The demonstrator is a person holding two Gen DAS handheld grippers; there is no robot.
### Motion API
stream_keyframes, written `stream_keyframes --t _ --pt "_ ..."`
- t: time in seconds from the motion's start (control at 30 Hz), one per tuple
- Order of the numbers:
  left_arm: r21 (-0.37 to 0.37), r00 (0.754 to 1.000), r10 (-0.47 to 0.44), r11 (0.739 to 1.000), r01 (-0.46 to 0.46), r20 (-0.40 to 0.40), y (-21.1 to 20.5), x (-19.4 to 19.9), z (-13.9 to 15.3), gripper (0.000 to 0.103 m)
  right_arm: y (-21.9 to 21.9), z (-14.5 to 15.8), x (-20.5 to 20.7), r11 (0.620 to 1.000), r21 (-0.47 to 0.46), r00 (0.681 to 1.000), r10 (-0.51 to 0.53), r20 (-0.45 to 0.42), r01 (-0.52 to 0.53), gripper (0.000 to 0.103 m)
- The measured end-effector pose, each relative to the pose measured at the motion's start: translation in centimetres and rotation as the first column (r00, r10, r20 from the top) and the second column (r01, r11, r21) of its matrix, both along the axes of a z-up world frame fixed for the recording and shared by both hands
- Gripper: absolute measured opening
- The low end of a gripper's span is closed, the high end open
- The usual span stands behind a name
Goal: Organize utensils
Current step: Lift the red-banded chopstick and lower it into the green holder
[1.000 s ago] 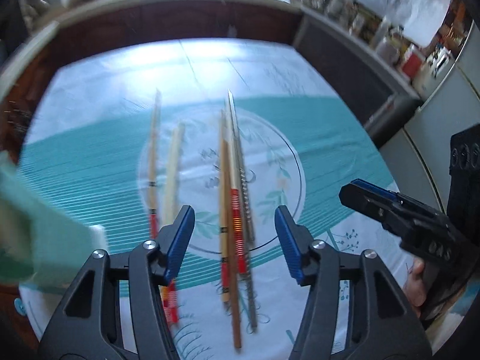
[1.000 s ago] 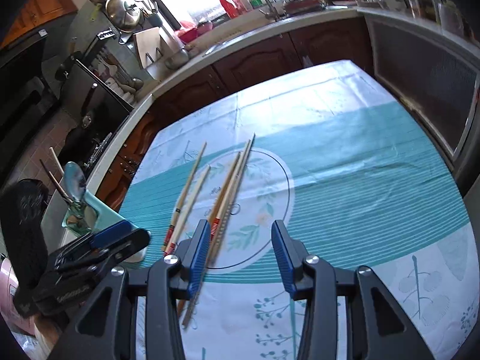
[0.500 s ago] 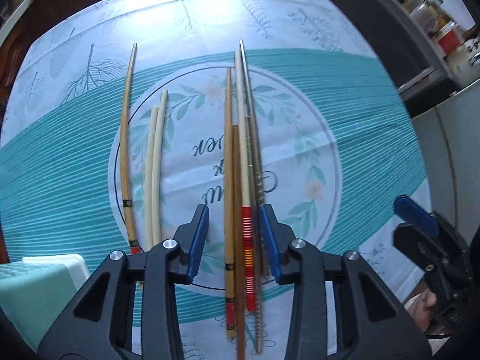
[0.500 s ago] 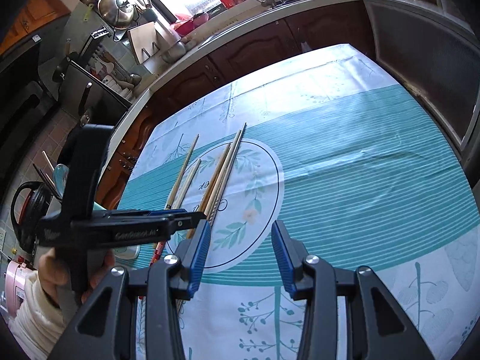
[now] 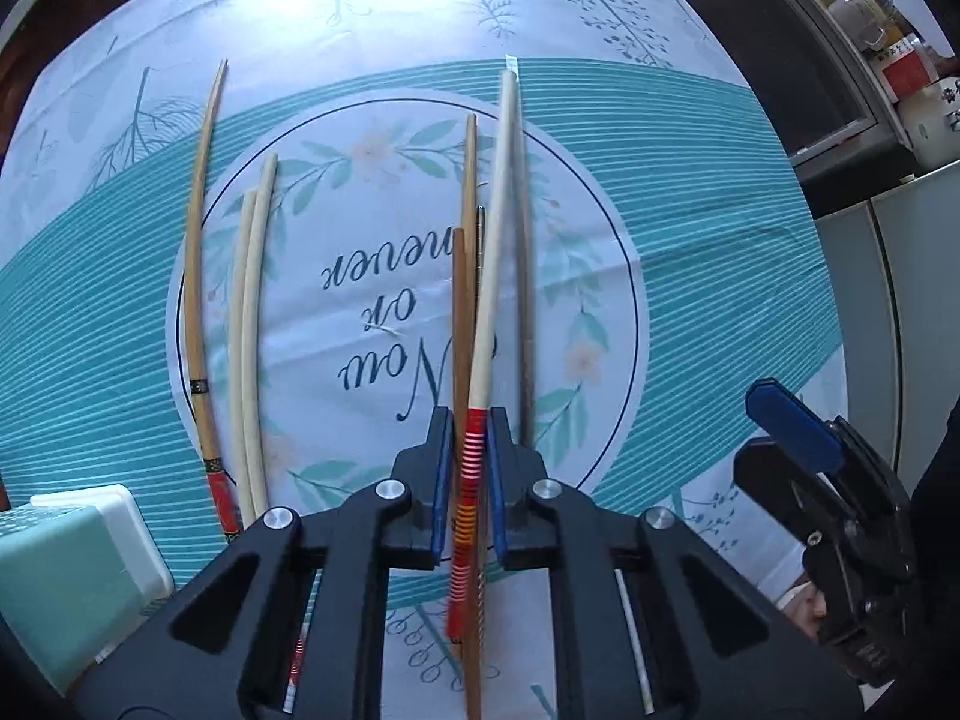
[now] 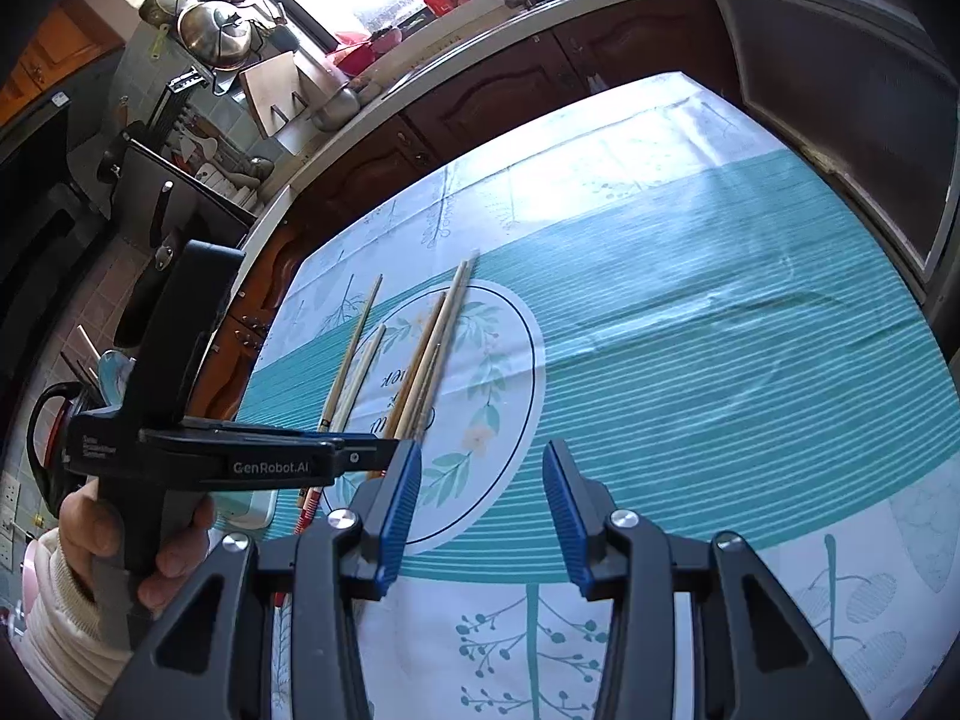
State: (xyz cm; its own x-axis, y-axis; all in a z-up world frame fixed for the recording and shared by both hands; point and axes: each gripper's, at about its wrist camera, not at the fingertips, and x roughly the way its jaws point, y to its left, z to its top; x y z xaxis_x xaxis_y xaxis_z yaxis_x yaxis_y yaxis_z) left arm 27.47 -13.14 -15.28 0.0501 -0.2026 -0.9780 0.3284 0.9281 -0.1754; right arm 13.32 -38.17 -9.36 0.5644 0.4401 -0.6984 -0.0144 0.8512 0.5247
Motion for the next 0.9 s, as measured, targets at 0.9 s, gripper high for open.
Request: stream_keyframes --t 0.9 --pt "-0.172 0.996 0.085 0.981 -0.084 -0.004 6.1 -3.4 1.5 0.004 2.8 0.2 1.7 0.996 0.008 0.994 0.092 -0.066 -0.092 0.042"
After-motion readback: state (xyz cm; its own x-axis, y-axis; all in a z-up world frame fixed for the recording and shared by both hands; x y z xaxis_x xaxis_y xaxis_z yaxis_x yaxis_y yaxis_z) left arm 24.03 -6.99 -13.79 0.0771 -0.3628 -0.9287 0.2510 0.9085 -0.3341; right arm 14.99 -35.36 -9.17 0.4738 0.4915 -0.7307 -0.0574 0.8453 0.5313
